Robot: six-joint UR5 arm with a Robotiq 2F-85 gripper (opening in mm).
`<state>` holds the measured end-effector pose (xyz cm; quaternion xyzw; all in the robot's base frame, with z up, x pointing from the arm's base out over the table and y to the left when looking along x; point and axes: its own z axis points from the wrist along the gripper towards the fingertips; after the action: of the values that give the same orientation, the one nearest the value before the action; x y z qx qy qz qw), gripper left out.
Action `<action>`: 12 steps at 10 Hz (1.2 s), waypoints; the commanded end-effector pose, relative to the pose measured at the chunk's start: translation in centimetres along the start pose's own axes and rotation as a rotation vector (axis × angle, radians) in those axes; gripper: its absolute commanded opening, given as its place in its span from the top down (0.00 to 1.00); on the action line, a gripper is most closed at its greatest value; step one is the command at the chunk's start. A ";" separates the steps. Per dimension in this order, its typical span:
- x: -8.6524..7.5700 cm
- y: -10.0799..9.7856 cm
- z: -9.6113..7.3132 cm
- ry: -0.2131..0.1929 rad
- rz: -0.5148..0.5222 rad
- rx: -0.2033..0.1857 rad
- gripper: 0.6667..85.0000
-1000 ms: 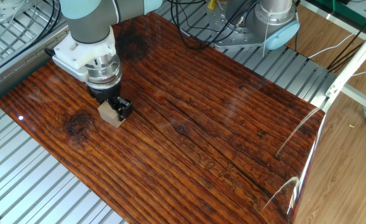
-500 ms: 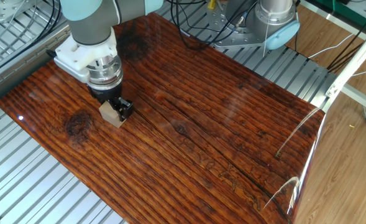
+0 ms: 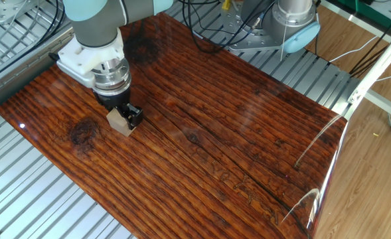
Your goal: Hold a small block with the gripper and sweep it from left to right on the table
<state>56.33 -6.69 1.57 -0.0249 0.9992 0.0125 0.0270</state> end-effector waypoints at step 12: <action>-0.3 1.1 -0.1 -0.006 0.025 -0.008 1.00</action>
<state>56.43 -5.80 1.43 -0.0184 0.9993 0.0134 0.0287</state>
